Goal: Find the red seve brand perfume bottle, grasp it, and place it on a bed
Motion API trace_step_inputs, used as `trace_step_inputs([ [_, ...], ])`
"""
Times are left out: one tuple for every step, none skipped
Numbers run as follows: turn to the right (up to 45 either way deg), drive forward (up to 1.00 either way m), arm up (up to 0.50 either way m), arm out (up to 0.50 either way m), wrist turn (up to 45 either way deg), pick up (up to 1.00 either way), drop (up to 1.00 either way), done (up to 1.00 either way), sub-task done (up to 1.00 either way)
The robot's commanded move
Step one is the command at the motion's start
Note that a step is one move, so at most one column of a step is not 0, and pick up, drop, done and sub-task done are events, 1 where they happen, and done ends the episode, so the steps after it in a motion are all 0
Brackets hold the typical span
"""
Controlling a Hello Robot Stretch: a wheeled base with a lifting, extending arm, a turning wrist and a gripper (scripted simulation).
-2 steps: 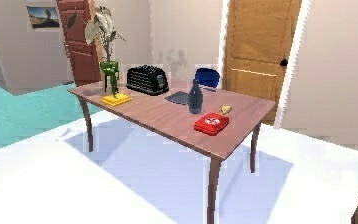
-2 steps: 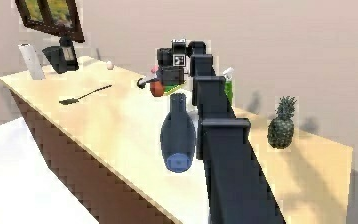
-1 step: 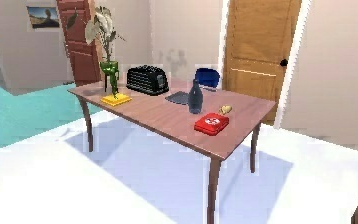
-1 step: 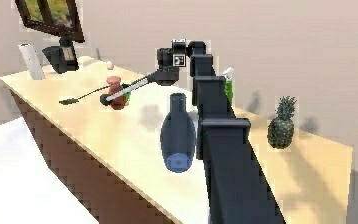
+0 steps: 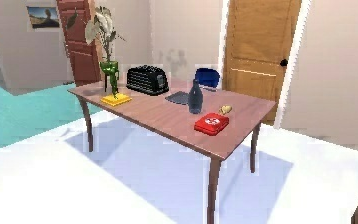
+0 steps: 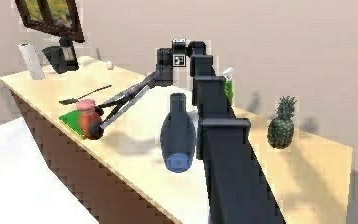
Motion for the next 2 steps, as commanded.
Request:
trace_step_inputs([
  [0.0,0.00,0.00,0.00,-21.0,0.00,0.00,0.00,0.00],
  [0.0,0.00,0.00,-0.42,0.0,0.00,0.00,0.00,0.00],
])
